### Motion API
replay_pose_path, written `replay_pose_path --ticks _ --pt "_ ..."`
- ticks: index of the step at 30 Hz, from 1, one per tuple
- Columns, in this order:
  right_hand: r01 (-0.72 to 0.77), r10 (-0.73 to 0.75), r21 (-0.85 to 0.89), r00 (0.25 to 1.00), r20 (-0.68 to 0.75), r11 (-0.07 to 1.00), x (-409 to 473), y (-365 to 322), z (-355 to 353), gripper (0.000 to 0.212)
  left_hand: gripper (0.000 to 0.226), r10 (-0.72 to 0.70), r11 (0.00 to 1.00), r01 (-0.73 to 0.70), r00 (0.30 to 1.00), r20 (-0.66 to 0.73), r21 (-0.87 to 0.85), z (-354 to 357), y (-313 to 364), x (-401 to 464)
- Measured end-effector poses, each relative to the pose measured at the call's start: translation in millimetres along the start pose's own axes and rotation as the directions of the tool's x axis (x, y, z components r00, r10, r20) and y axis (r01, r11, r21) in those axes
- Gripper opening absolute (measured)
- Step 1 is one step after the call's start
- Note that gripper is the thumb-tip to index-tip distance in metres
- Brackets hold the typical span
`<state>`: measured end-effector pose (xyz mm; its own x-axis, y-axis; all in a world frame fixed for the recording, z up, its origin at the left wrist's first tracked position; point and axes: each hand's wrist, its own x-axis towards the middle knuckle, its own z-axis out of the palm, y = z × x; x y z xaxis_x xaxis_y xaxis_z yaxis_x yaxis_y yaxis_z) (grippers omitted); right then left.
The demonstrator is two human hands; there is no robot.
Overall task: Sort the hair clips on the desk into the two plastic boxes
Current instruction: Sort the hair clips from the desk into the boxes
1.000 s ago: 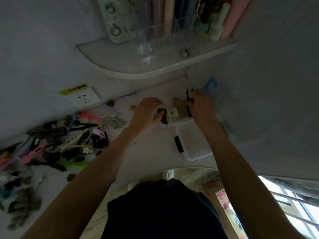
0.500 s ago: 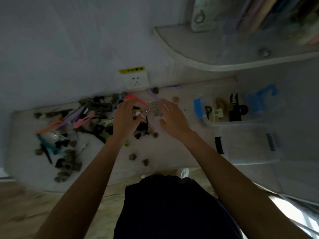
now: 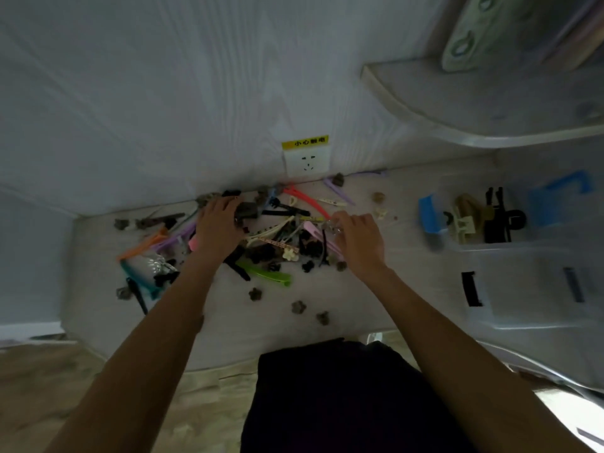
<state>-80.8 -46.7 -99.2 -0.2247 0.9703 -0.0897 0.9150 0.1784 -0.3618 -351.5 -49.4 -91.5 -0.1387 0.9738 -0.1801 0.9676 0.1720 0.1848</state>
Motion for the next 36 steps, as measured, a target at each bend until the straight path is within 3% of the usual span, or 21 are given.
replay_pose_path --ticks 3,6,9,12,14,16,17,21,23,26,29,31,36 --pt "-0.107 0.108 0.224 0.994 0.008 0.969 -0.4 -6.2 -7.8 0.024 0.053 0.053 0.998 -0.052 0.998 -0.043 0.028 -6.0 -0.5 2.1" --pt "-0.176 0.201 0.41 0.979 -0.018 0.895 -7.4 -13.9 -23.1 0.041 0.052 0.093 0.995 -0.098 0.99 -0.107 -0.037 -15.6 5.5 -2.2" --pt "-0.243 0.312 0.571 0.95 -0.024 0.784 -17.7 -9.8 -45.6 0.044 0.047 0.081 0.934 -0.125 0.987 -0.142 -0.336 -36.9 41.0 -17.9" --pt "-0.254 0.409 0.84 0.911 0.043 0.479 -32.7 3.9 -70.3 0.026 0.042 0.033 0.748 0.013 0.998 0.057 -0.664 -45.2 92.5 -29.6" --pt "-0.192 0.486 0.949 0.873 0.049 0.251 -44.5 18.8 -90.6 0.006 0.046 0.113 0.613 0.056 0.981 0.157 -0.788 -36.7 124.9 -33.0" --pt "-0.146 0.585 0.987 0.807 0.078 0.071 -56.6 41.2 -115.1 0.018 0.049 0.203 0.519 0.088 0.953 0.223 -0.85 -28.0 165.2 -38.1" --pt "-0.135 0.61 0.99 0.788 0.087 0.034 -61.6 53.8 -125.3 0.019 0.048 0.243 0.487 0.092 0.941 0.237 -0.868 -26.9 185.6 -40.7" --pt "-0.099 0.661 0.989 0.75 0.0 0.113 -79.0 100.6 -163.7 0.009 0.04 0.375 0.41 0.057 0.899 0.225 -0.91 -28.0 269.8 -36.8" --pt "-0.132 0.71 0.973 0.703 -0.044 0.191 -79.6 126.7 -174.4 0.005 0.039 0.42 0.51 -0.104 0.897 0.141 -0.854 -24.0 306.1 -28.4" --pt "-0.214 0.719 0.904 0.682 -0.133 0.37 -71.3 159.1 -180.5 0.003 0.042 0.505 0.748 -0.418 0.862 0.033 -0.515 -11.0 343.5 -15.8" --pt "-0.24 0.595 0.745 0.764 -0.25 0.623 -67.3 177.1 -186.8 0.018 0.039 0.593 0.784 -0.569 0.805 0.028 -0.248 0.1 369.2 -4.1" --pt "-0.228 0.515 0.651 0.807 -0.29 0.724 -66.7 185.0 -189.1 0.024 0.038 0.622 0.778 -0.615 0.783 0.018 -0.128 6.5 380.0 5.7" --pt "-0.14 0.299 0.447 0.903 -0.309 0.884 -60.3 203.9 -187.2 0.027 0.033 0.628 0.764 -0.627 0.777 -0.049 -0.156 18.7 378.5 21.0"
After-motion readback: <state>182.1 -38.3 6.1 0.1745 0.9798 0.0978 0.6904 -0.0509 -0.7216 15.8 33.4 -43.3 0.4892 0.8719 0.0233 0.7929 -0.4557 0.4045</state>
